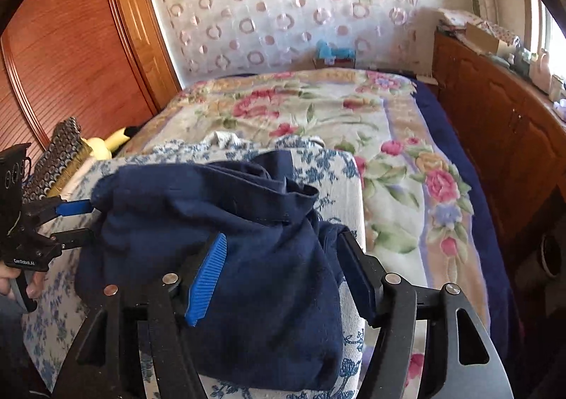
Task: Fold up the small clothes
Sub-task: 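Lift the folded shirt with both grippers off the bedspread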
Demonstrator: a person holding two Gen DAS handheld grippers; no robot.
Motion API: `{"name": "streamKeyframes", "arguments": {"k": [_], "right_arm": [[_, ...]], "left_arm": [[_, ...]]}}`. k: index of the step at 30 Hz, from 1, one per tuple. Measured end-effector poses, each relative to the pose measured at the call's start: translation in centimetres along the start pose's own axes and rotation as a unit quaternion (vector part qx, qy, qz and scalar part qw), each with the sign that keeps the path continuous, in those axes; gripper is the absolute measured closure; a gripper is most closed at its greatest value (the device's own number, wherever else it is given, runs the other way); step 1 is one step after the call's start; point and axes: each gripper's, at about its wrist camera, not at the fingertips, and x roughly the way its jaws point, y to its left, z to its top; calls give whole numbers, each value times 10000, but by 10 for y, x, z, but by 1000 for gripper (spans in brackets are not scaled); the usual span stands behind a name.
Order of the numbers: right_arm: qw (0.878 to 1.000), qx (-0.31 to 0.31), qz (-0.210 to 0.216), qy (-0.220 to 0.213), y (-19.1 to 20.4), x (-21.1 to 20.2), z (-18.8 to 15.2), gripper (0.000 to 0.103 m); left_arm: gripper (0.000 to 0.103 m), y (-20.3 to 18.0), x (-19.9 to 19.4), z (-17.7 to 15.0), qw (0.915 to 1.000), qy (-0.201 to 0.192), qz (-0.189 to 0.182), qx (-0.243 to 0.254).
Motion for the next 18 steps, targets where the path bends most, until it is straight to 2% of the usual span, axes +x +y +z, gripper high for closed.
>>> {"name": "streamKeyframes", "arguments": {"k": [5,7,9,14,18], "right_arm": [[9997,123,34,194,-7,27,7,36],[9990,204,26,399,-11,36,9,36],[9988,245,29,419,-13,36,15,36],[9979,320,-167,535,-12,36,20,24],[9980,362,-88,519,-14,38,20,24]], "left_arm": [[25,6,14,-4,9996,135,234,-82],[25,7,18,-6,9994,174,251,-136],[25,7,20,-7,9994,193,211,-182],[25,5,24,-9,9996,167,196,-146],[25,4,26,-6,9995,170,222,-150]]}}
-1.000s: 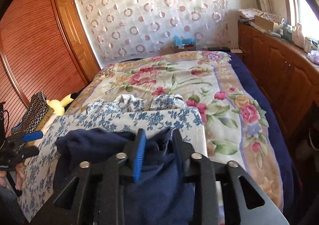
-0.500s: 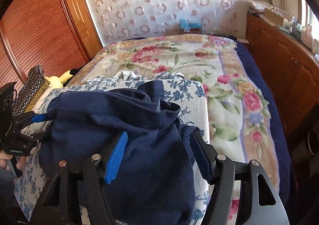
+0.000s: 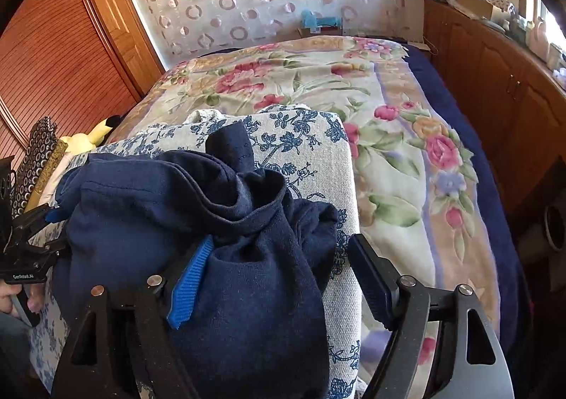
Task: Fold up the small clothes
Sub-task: 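Lift the folded shirt with both grippers off the bedspread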
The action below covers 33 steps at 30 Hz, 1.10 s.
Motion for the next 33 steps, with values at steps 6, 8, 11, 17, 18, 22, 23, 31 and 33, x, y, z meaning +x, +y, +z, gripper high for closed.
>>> {"name": "streamKeyframes", "arguments": {"k": [6,8,11,17,18,22,23,31,33], "right_arm": [[9997,-140,212,35,-1,1,-2,33],[9993,-129,334,48,-2,2,-3,48],[9985,-106,535,65,-1,2,-7,66],[9982,-264,530,-35,3,-7,-9,81],[9982,-339,480,-88,7,-12,-9,82],[9961,-507,526,-499,22,-40,1,83],[9953,-545,546,-591,26,-46,3,84],[9824,-1171,873,-1166,94,-86,15,84],[9770,-1346,1078,-1251,118,-89,24,84]], "left_arm": [[25,-2,3,2,10000,-35,23,39],[25,-1,3,3,10000,-38,3,47],[28,0,2,2,9999,-66,-74,40],[83,3,-10,1,9989,-109,-444,-57],[86,5,-15,2,9985,-146,-523,-90],[88,10,-46,-1,9953,-417,-856,-169],[89,9,-55,-3,9950,-495,-859,-138],[89,39,-151,-24,9875,-1365,-732,-292],[89,58,-179,-32,9855,-1559,-562,-373]]}}
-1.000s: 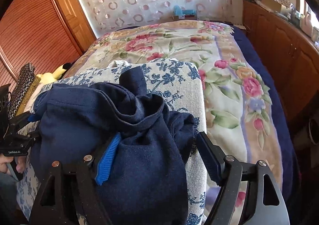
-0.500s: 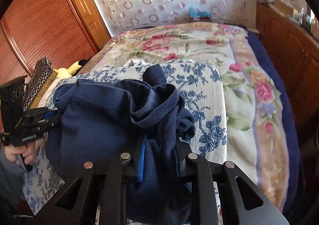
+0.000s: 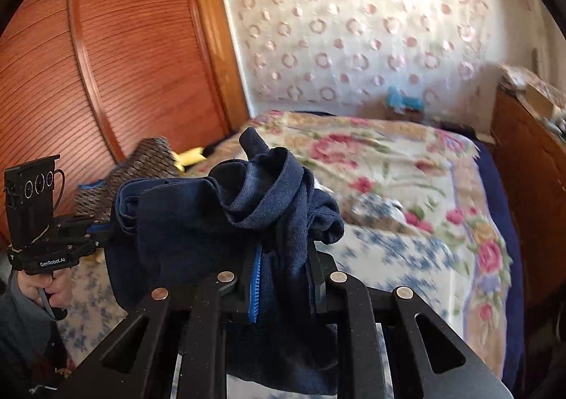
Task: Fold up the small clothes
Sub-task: 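Lift the folded shirt with both grippers off the bedspread, then carry the shirt onto the patterned cushion beside the yellow plush and release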
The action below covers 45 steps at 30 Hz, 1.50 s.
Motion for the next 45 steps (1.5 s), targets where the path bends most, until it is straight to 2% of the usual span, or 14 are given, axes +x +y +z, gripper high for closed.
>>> {"name": "streamKeyframes", "arguments": {"k": [4,11,16,20,24,25,28,29,31,32,35,42,45], "right_arm": [[9983,-362,429,-148,50,32,35,84],[9884,-988,1147,-111,148,127,90,84],[9818,-1227,1444,113,197,200,115,84],[9823,-1259,1343,352,199,276,129,84],[9848,-1292,1080,436,210,317,127,81],[9857,-1295,988,427,211,318,128,78],[9901,-1212,641,313,215,319,127,62],[9913,-1206,502,171,216,312,125,56],[9923,-1195,297,-107,219,298,123,53],[9923,-1179,287,-236,220,289,121,49],[9923,-1110,450,-317,218,271,115,46],[9918,-1079,600,-326,213,230,80,40],[9922,-1024,620,-351,215,186,65,37]], "left_arm": [[89,39,-57,2,9977,-355,563,-85],[89,119,-132,-10,9847,-644,1549,-473],[89,169,-147,-30,9758,-634,1900,-879],[89,201,-140,-48,9684,-568,2078,-1254],[89,210,-133,-62,9611,-481,2370,-1335],[88,212,-133,-66,9600,-449,2420,-1331],[82,213,-136,-73,9560,-453,2563,-1352],[76,214,-139,-76,9541,-467,2620,-1372],[63,217,-143,-78,9515,-500,2691,-1402],[49,217,-147,-79,9509,-533,2709,-1400],[22,215,-155,-82,9546,-575,2574,-1383],[20,188,-158,-80,9600,-478,2528,-1100],[20,170,-162,-79,9623,-522,2481,-989]]}}
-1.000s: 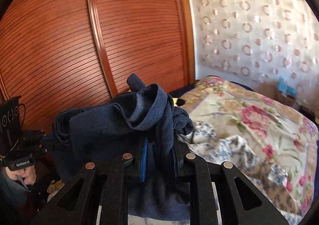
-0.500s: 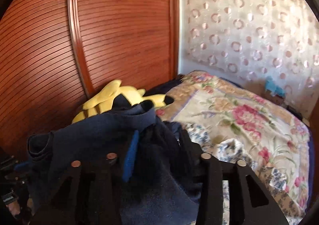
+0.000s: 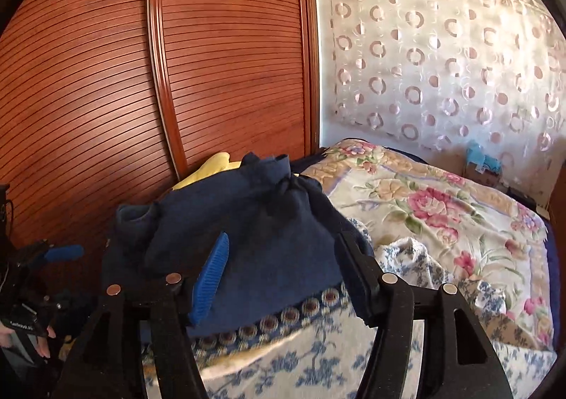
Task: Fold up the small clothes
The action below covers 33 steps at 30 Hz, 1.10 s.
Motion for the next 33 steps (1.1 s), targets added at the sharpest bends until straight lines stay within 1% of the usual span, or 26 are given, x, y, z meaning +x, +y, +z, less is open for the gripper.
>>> {"name": "streamKeyframes", "arguments": {"k": [5,9,11,15,18,20,23,25,28,30,33], "right_arm": [[9998,157,36,-77,5,-52,-26,36],[9995,254,-107,-120,8,-98,-49,35],[9992,306,-199,-153,10,-117,-57,35],[9974,477,-477,-267,12,-163,-77,34],[9946,552,-816,-327,15,-196,-93,31],[9914,683,-1059,-356,16,-219,-105,28],[9866,944,-1259,-430,20,-251,-123,26],[9827,1034,-1465,-470,23,-272,-132,24],[9779,1102,-1690,-539,31,-299,-139,24],[9739,1110,-1885,-603,32,-317,-143,24],[9691,1188,-2059,-661,38,-339,-151,24]], "left_arm": [[20,-27,-16,-3,9998,-23,-102,175],[20,-59,-27,-7,9989,-66,-79,459],[20,-74,-32,-9,9982,-83,-195,563],[20,-105,-41,-12,9965,-143,-261,780],[20,-129,-49,-14,9952,-210,-299,907],[20,-142,-53,-17,9946,-247,-291,961],[20,-161,-60,-23,9938,-320,-271,1031],[20,-171,-64,-26,9935,-312,-331,1048],[20,-184,-67,-31,9930,-289,-463,1051],[20,-194,-68,-34,9929,-276,-475,1055],[20,-207,-71,-37,9923,-333,-485,1093]]}}
